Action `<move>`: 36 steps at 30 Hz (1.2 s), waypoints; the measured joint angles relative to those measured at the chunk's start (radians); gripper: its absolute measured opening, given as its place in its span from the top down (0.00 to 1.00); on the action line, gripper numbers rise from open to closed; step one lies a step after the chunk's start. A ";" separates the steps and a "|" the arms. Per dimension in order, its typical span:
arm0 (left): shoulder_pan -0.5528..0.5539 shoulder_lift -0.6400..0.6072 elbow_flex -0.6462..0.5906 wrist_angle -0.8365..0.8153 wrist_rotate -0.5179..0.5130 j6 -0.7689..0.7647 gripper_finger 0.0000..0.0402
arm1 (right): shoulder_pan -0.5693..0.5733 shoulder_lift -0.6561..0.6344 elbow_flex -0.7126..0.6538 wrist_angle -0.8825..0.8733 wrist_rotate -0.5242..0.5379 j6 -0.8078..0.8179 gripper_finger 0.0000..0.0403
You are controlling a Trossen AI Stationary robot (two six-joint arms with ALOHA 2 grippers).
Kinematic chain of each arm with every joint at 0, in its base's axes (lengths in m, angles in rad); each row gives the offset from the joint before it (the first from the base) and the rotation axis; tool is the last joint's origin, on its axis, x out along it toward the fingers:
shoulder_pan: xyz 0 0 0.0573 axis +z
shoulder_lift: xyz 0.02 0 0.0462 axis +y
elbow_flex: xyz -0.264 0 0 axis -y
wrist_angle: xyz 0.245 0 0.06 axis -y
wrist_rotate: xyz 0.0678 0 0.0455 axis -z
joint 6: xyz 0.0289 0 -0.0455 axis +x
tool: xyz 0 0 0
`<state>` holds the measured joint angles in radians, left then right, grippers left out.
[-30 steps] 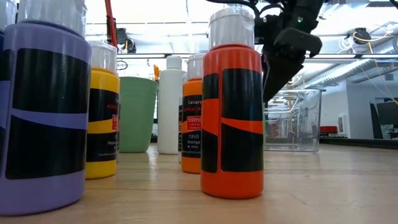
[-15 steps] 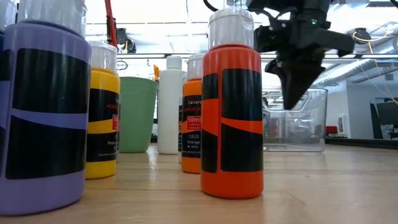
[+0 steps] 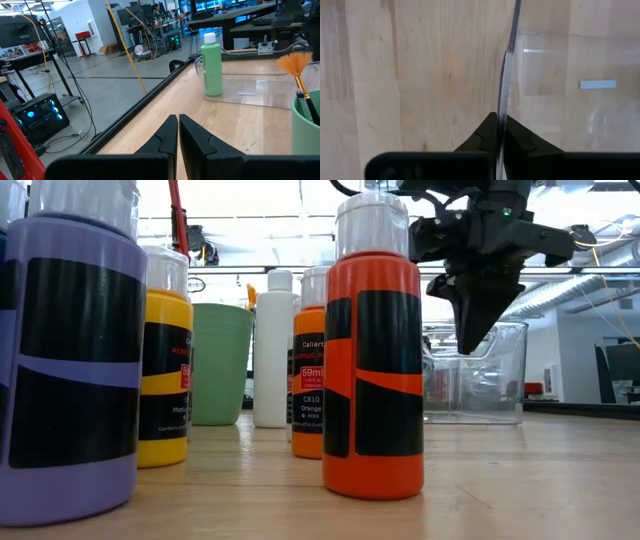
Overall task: Pick & Place Paint Supplies
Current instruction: Adjust the transparent bin
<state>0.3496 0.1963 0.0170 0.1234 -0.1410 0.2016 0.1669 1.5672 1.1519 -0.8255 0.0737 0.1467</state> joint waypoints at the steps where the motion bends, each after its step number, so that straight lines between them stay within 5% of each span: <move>1: 0.000 0.000 0.000 0.000 0.000 0.000 0.95 | 0.001 -0.001 0.000 -0.017 0.001 -0.002 1.00; 36: 0.000 0.000 0.000 0.000 0.000 -0.001 0.95 | 0.026 0.000 0.000 -0.069 -0.052 0.029 0.96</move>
<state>0.3492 0.1963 0.0170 0.1238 -0.1410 0.2007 0.1931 1.5669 1.1522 -0.8947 0.0218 0.1755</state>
